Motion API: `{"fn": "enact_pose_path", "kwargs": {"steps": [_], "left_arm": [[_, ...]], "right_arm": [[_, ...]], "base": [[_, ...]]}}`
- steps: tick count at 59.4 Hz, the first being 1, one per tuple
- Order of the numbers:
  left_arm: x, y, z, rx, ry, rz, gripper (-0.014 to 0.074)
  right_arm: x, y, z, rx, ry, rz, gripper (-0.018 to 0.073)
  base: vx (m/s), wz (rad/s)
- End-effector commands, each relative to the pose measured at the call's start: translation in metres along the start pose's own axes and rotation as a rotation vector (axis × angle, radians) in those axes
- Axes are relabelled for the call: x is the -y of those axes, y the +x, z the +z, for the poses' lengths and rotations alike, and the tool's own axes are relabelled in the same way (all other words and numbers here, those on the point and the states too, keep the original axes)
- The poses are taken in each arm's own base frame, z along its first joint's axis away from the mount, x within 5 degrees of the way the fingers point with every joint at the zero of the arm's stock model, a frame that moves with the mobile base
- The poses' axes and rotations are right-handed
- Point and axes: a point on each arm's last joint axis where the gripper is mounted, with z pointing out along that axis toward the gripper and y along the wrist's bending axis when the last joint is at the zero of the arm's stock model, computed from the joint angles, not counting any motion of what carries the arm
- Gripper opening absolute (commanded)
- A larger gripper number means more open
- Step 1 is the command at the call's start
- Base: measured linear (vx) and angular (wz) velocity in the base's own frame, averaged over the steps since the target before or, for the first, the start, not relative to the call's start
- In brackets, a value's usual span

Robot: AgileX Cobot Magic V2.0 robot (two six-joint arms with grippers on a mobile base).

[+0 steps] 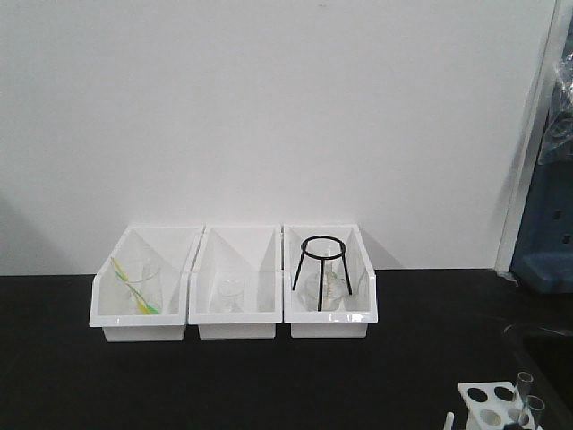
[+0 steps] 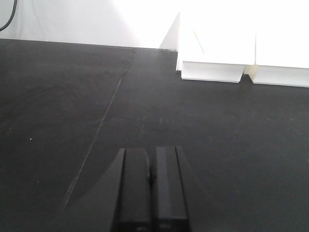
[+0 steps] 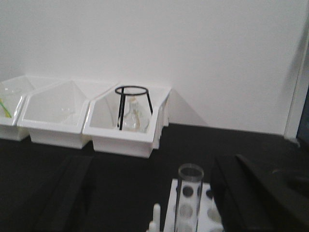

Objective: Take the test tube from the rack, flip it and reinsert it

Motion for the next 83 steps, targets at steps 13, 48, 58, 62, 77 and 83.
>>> {"fn": "enact_pose_path", "kwargs": {"steps": [13, 48, 58, 62, 77, 83], "left_arm": [[0.002, -0.007, 0.000, 0.087, 0.023, -0.002, -0.0006], [0.002, -0.007, 0.000, 0.087, 0.023, -0.002, -0.0006], [0.002, -0.007, 0.000, 0.087, 0.023, -0.002, -0.0006], [0.002, -0.007, 0.000, 0.087, 0.023, -0.002, -0.0006], [0.002, -0.007, 0.000, 0.087, 0.023, -0.002, -0.0006], [0.002, -0.007, 0.000, 0.087, 0.023, -0.002, -0.0006]], "right_arm": [[0.007, 0.003, 0.014, 0.167, 0.054, 0.001, 0.0483], [0.013, 0.015, 0.067, 0.130, 0.032, 0.007, 0.0452], [0.013, 0.014, 0.068, 0.131, 0.037, -0.018, 0.0249], [0.013, 0.014, 0.068, 0.130, 0.037, -0.028, 0.0137], [0.013, 0.012, 0.067, 0.140, 0.038, -0.019, -0.0013], [0.014, 0.003, 0.064, 0.185, 0.046, 0.006, -0.0012]], "base": [[0.00, 0.00], [0.00, 0.00], [0.00, 0.00], [0.00, 0.00], [0.00, 0.00], [0.00, 0.00]]}}
